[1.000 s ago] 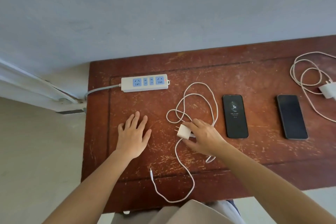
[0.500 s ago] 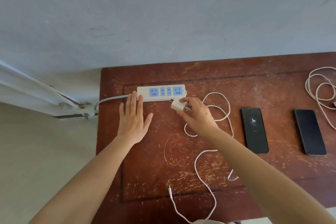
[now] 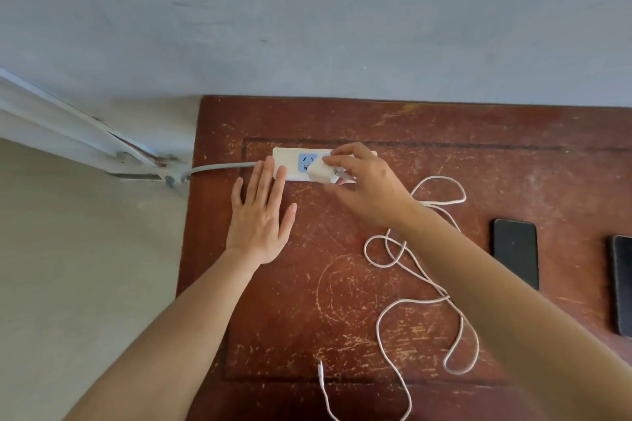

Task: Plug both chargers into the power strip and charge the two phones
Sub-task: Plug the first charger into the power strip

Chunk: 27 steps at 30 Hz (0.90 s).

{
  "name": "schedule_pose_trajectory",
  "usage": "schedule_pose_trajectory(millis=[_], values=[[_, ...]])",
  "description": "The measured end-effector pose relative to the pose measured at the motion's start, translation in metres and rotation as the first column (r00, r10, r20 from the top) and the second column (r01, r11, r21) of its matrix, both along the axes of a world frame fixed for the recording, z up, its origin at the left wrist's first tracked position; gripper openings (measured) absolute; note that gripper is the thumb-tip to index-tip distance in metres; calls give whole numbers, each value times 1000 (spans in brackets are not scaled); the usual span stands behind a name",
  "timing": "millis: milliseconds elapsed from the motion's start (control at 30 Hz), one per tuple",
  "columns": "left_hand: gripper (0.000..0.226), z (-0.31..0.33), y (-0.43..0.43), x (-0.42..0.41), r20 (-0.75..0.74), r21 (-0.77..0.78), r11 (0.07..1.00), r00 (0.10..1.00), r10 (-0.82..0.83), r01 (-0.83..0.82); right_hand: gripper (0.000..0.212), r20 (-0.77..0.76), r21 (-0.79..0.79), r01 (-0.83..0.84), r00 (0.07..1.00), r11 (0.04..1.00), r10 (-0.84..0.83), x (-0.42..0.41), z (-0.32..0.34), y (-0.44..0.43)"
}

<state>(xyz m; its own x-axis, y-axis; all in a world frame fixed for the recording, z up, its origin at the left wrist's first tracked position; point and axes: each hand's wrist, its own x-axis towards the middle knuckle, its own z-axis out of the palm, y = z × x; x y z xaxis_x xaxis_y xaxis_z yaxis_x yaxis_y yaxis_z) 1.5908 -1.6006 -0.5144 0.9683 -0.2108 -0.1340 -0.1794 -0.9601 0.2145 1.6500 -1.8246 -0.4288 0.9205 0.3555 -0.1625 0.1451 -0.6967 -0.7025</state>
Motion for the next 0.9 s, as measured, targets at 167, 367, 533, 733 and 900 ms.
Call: schedule_pose_trajectory(millis=[167, 367, 533, 733, 900], values=[[69, -2, 0, 0, 24, 7, 1000, 1000, 12, -12, 42, -69, -95, -145, 988, 985, 138, 24, 12, -3], [67, -4, -1, 1, 52, 12, 1000, 998, 25, -25, 41, -245, -255, -385, 913, 887, 326, 54, 32, 2], [66, -6, -2, 0, 66, 8, 999, 997, 33, -34, 32, -233, -211, -320, 934, 924, 270, 77, 28, 7], [65, -8, -1, 0, 83, 0, 999, 996, 39, -39, 26, -337, -136, -302, 910, 944, 243, 96, 30, 8], [63, -8, -1, 1, 79, -16, 999, 996, 40, -39, 26, -282, -132, -252, 937, 959, 207, 94, 28, 17]])
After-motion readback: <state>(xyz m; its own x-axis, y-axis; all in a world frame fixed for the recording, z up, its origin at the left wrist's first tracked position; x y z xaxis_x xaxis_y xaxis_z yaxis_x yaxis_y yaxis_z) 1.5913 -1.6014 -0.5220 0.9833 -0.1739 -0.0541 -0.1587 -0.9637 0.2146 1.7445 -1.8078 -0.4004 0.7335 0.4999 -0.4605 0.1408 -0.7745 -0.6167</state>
